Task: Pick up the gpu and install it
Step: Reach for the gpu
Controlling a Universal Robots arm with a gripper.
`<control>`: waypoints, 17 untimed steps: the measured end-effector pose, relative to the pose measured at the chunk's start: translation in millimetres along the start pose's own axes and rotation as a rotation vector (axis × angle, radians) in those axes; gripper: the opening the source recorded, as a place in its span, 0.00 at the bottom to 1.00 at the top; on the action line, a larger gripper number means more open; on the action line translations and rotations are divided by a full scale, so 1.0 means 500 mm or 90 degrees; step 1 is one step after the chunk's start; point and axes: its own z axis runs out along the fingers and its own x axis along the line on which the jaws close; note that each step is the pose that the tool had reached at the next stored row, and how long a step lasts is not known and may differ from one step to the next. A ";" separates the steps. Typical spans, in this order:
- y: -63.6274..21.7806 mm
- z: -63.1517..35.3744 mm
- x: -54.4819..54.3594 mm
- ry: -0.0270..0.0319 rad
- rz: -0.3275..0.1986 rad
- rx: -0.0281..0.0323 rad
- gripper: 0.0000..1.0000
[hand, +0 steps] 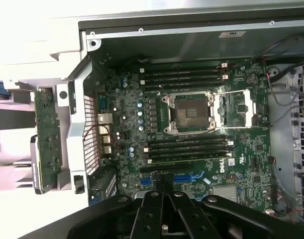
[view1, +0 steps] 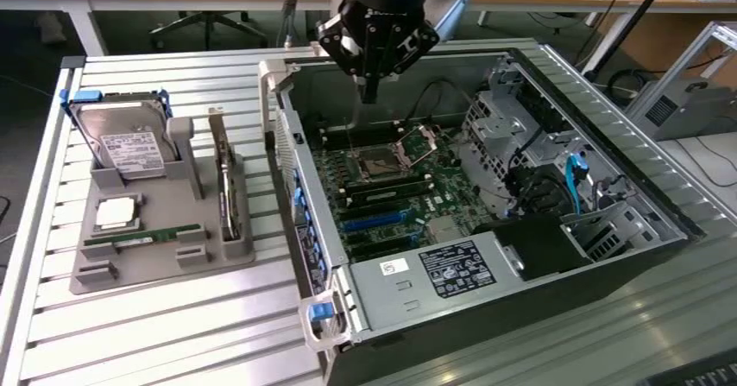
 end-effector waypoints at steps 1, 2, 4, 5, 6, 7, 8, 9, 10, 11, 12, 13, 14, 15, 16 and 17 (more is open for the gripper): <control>0.000 0.000 0.005 -0.0001 0.000 0.0000 0.11; 0.000 0.000 0.006 -0.0001 0.000 0.0000 0.11; -0.001 0.000 0.013 0.0000 0.000 0.0000 0.11; -0.001 0.000 0.018 -0.0001 0.000 0.0000 0.11; -0.002 -0.001 0.022 -0.0001 0.000 0.0000 0.11; -0.002 -0.001 0.024 -0.0001 0.000 -0.0001 0.11; -0.002 -0.001 0.025 -0.0001 0.000 0.0000 0.11; -0.002 -0.001 0.026 -0.0001 0.000 0.0000 0.11; -0.002 -0.001 0.027 -0.0001 0.000 0.0000 0.11; -0.002 -0.001 0.028 -0.0001 0.000 0.0000 0.11; -0.002 -0.001 0.029 -0.0001 0.000 0.0000 0.11; -0.002 -0.001 0.031 -0.0001 0.000 -0.0001 0.11; -0.002 -0.001 0.032 -0.0001 0.000 0.0000 0.11; -0.003 -0.001 0.034 0.0000 0.000 0.0000 0.11; -0.003 -0.001 0.036 -0.0001 0.000 0.0000 0.11; -0.003 -0.001 0.037 -0.0001 0.000 0.0000 0.11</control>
